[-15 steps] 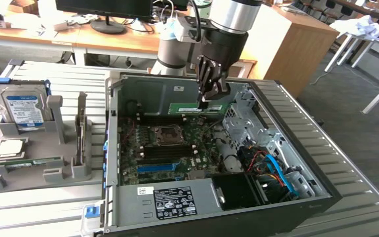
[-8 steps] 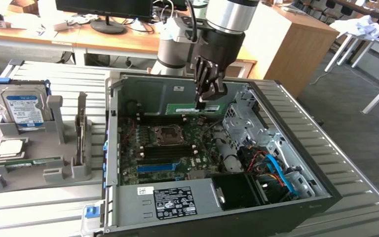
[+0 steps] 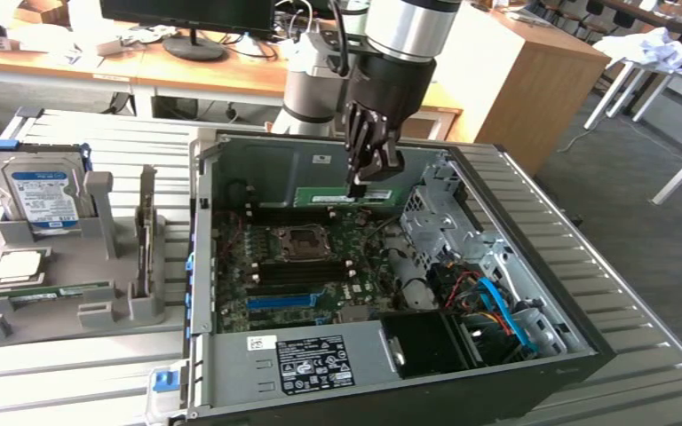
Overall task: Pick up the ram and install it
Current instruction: 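Insert the ram into the slot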
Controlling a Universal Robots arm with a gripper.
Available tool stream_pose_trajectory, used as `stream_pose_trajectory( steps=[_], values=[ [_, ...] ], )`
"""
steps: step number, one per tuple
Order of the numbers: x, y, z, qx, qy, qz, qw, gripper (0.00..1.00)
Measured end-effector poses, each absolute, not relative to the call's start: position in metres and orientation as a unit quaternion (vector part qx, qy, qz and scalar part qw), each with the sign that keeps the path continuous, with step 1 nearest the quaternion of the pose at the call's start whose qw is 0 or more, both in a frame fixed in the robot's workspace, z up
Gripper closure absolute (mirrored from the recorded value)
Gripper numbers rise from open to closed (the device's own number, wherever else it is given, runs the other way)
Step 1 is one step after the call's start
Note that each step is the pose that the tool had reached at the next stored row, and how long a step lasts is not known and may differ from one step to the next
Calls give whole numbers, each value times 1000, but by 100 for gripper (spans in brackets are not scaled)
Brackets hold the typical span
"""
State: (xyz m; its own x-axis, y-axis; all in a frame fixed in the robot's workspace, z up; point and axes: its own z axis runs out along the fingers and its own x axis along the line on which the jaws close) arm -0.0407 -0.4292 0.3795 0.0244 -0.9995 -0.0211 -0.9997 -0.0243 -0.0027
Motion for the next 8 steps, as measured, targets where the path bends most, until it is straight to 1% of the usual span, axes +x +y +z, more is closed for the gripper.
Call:
stream_pose_trajectory(
  steps=[8],
  values=[
    [-46, -429, 378, -716, 698, 7, 8, 88]
  ],
)
